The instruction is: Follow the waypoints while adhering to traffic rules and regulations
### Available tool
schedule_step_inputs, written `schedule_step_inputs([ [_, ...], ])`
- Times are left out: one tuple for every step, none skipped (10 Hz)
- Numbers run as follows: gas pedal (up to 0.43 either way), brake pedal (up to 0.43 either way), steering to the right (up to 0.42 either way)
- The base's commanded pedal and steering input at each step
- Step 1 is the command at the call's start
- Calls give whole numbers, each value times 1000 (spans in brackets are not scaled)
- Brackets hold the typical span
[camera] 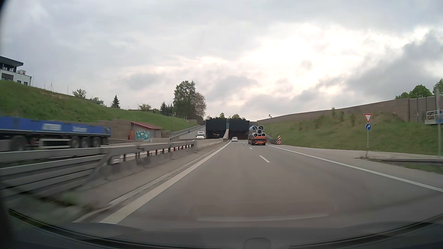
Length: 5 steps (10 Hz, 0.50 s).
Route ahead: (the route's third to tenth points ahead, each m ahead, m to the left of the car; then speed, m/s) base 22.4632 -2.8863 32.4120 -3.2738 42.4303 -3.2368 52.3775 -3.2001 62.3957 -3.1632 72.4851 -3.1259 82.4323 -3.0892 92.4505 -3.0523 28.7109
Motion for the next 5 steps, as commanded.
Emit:
schedule_step_inputs([
  [150,0,0],
  [150,0,0],
  [150,0,0],
  [150,0,1],
  [150,0,1],
])
